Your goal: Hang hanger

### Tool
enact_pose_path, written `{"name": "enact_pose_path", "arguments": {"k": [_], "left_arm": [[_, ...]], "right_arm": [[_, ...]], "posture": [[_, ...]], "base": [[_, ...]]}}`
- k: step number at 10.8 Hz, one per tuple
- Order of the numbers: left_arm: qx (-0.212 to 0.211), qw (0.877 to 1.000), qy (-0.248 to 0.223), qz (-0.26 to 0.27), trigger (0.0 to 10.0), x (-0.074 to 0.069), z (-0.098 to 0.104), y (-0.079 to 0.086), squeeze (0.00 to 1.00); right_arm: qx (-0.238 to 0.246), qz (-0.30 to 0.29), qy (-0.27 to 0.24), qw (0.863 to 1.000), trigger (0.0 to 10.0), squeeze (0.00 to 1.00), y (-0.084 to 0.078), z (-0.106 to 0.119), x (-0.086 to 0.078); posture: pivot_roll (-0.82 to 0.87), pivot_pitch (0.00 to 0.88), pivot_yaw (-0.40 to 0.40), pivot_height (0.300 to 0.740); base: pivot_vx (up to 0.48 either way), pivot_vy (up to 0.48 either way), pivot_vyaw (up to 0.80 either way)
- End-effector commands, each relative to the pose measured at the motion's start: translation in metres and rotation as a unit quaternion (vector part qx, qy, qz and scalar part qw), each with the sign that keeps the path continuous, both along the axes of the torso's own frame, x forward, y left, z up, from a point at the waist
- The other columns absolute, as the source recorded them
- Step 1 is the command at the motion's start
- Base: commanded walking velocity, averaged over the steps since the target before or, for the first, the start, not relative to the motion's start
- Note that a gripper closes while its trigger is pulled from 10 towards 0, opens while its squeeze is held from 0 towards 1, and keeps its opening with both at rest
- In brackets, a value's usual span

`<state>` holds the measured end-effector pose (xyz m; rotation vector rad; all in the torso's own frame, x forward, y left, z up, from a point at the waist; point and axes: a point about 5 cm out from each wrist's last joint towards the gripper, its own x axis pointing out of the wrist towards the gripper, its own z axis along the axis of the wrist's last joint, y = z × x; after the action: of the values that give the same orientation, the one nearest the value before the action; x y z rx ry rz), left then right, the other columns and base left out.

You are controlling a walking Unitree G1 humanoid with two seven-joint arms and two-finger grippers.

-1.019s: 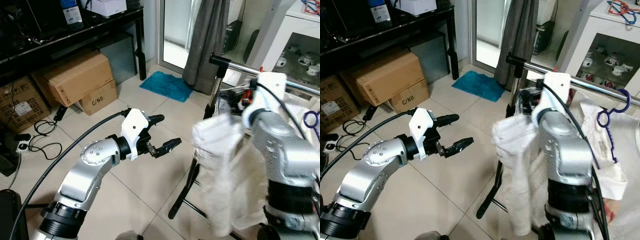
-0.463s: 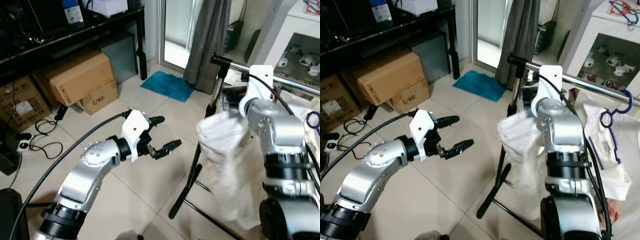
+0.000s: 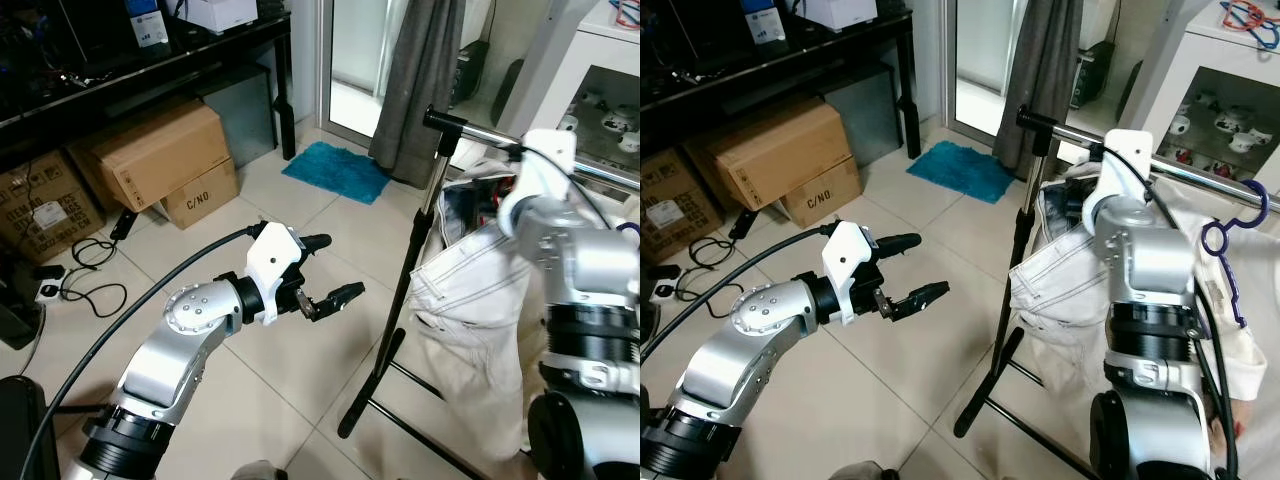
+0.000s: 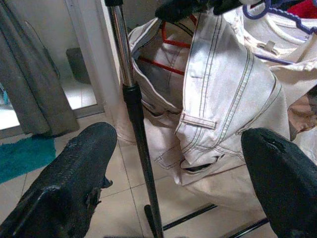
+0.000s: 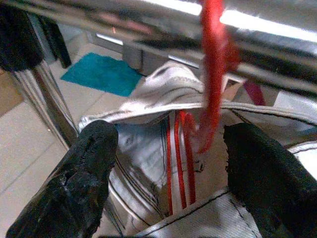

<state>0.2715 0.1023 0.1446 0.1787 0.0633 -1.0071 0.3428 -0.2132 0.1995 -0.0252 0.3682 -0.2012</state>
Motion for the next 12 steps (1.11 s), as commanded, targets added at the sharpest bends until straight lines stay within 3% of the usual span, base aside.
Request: {"name": "enact_pose_path", "arguments": {"k": [1, 2, 3, 4, 7, 12], "left_arm": [[0.011, 1.0, -0.007, -0.002, 10.0, 0.003, 0.001, 0.0, 0.0], [0.012, 1.0, -0.006, -0.008, 10.0, 0.004, 0.001, -0.002, 0.0], [0.012, 1.0, -0.006, -0.013, 10.0, 0.004, 0.001, -0.004, 0.0], [0.014, 1.0, -0.006, -0.016, 10.0, 0.005, 0.001, -0.005, 0.0], [0.017, 1.0, -0.005, -0.019, 10.0, 0.005, -0.001, -0.004, 0.0], [0.017, 1.0, -0.006, -0.014, 10.0, 0.006, -0.002, -0.004, 0.0]], "right_arm": [[0.008, 0.006, 0.01, 1.0, 10.0, 0.0, -0.002, -0.002, -0.005], [0.007, 0.013, 0.018, 1.0, 6.9, 0.0, -0.003, -0.009, -0.005], [0.012, 0.022, 0.028, 0.999, 1.6, 0.0, -0.002, -0.014, -0.004], [0.01, 0.029, 0.042, 0.999, 0.0, 0.0, -0.003, -0.018, 0.0], [-0.012, 0.028, 0.064, 0.997, 0.0, 0.0, -0.008, -0.021, 0.012], [-0.008, 0.042, 0.044, 0.998, 0.0, 0.0, -0.008, -0.015, 0.02]], "posture": [[-0.02, 0.0, 0.055, 0.74], [-0.03, 0.0, 0.065, 0.74], [-0.04, 0.0, 0.076, 0.74], [-0.04, 0.0, 0.079, 0.74], [-0.04, 0.0, 0.07, 0.74], [-0.04, 0.0, 0.061, 0.74]], "base": [[0.0, 0.0, 0.0], [0.0, 0.0, 0.0], [0.0, 0.0, 0.0], [0.0, 0.0, 0.0], [0.0, 0.0, 0.0], [0.0, 0.0, 0.0]]}}
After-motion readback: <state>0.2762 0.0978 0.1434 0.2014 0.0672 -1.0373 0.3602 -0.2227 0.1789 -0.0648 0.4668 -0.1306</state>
